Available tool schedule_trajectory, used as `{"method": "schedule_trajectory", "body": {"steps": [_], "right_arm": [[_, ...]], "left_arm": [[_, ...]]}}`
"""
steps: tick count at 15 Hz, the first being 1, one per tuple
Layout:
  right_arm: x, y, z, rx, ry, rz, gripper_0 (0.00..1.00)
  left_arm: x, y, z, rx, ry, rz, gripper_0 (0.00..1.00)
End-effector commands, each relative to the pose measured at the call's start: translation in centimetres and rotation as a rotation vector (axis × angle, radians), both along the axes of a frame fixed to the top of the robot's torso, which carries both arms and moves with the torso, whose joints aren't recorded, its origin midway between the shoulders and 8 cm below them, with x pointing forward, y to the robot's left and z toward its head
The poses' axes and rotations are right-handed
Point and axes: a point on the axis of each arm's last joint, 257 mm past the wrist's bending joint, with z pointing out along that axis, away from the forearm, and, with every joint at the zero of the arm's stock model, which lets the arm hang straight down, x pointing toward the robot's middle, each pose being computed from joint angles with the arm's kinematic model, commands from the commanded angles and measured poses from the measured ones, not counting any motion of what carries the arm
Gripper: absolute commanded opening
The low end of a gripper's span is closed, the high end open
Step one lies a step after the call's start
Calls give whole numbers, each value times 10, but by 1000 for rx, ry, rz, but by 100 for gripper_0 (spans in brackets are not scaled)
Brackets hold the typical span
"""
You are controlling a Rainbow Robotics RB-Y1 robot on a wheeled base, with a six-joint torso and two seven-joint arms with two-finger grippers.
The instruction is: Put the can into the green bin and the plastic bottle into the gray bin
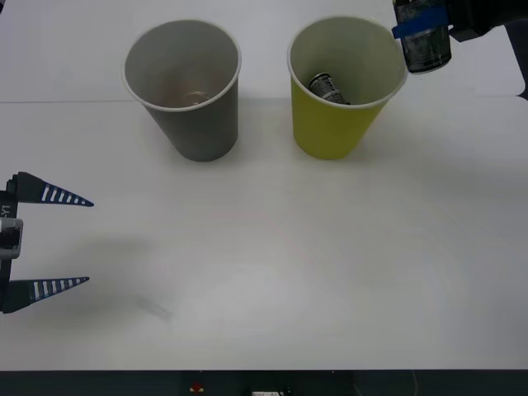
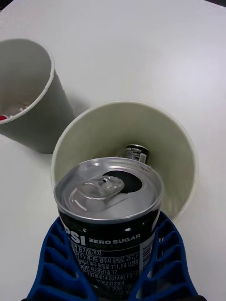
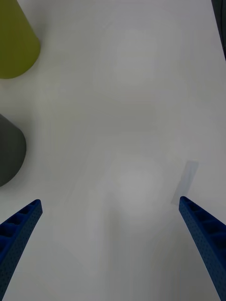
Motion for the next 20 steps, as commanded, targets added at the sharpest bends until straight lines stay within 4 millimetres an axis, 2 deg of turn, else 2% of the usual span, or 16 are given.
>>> {"method": "schedule_trajectory", "body": {"steps": [1,4,7,14,15,16,17,20], "right_arm": [[30,19,3,6,0,-38,0],[52,37,0,-25,11,-54,0],[64,48,-1,-74,32,-69,0],[68,52,-3,-97,41,-67,0],[69,51,-4,-106,38,-68,8],[70,49,-4,-109,37,-73,67],[71,47,-4,-120,32,-76,100],[72,42,-4,-127,28,-87,100]], "left_arm": [[0,0,0,0,0,0,100],[0,0,0,0,0,0,100],[0,0,0,0,0,0,100],[0,0,0,0,0,0,100],[0,0,0,0,0,0,100],[0,0,0,0,0,0,100],[0,0,0,0,0,0,100],[0,0,0,0,0,0,100]]}}
